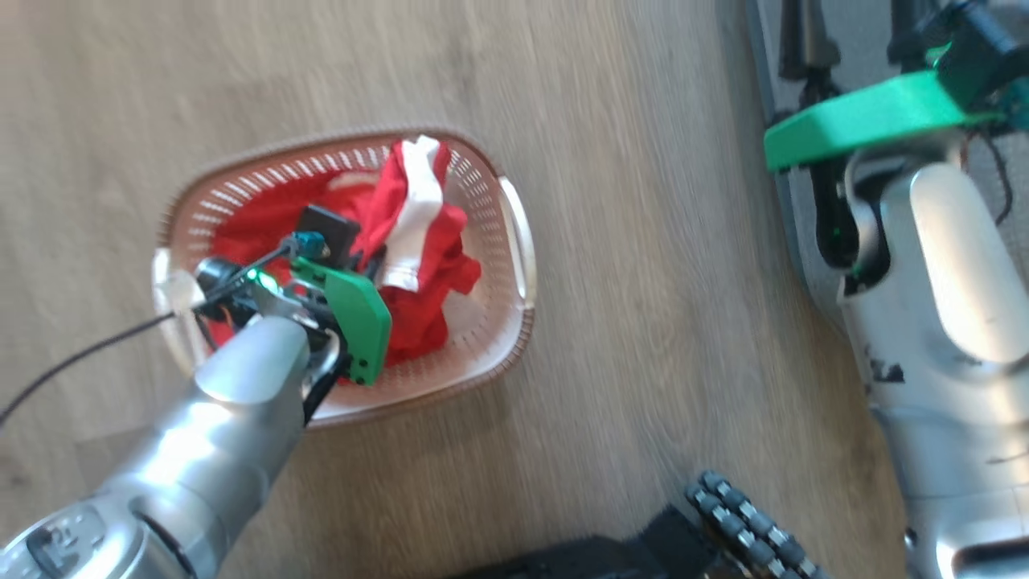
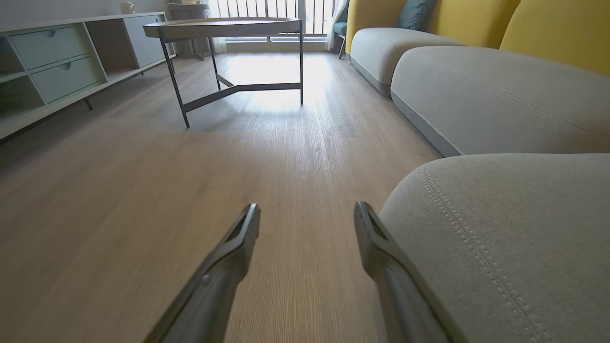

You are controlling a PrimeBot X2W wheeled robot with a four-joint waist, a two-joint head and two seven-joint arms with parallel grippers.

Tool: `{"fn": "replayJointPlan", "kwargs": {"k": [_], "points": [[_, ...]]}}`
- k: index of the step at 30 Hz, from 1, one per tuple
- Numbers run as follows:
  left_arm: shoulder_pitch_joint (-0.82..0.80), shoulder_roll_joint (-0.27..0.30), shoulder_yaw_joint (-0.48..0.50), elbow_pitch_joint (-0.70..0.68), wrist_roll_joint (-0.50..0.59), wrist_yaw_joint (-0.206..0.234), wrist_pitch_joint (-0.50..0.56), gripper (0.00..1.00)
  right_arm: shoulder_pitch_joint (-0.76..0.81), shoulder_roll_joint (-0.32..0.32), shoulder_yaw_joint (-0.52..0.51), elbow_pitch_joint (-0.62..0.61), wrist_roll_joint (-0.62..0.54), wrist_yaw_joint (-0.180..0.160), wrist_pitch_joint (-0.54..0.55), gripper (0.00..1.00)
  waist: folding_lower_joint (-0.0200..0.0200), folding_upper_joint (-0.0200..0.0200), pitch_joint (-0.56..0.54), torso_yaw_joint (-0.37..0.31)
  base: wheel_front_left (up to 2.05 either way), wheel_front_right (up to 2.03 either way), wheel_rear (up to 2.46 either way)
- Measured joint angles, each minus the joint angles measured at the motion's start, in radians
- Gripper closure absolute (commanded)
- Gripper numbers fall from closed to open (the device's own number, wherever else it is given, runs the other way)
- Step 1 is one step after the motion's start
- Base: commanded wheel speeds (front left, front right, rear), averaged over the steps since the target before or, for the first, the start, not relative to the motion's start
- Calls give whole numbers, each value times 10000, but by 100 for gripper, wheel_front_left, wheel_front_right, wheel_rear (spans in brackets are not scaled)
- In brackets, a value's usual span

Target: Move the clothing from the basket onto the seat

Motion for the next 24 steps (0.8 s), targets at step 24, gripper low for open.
{"fn": "replayJointPlan", "kwargs": {"k": [24], "points": [[2684,-56,4612,-3020,1847,182,-82,100,2162,-727,717,980,238,0,0,0,-1,1,-4087,1530,0,0,0]]}}
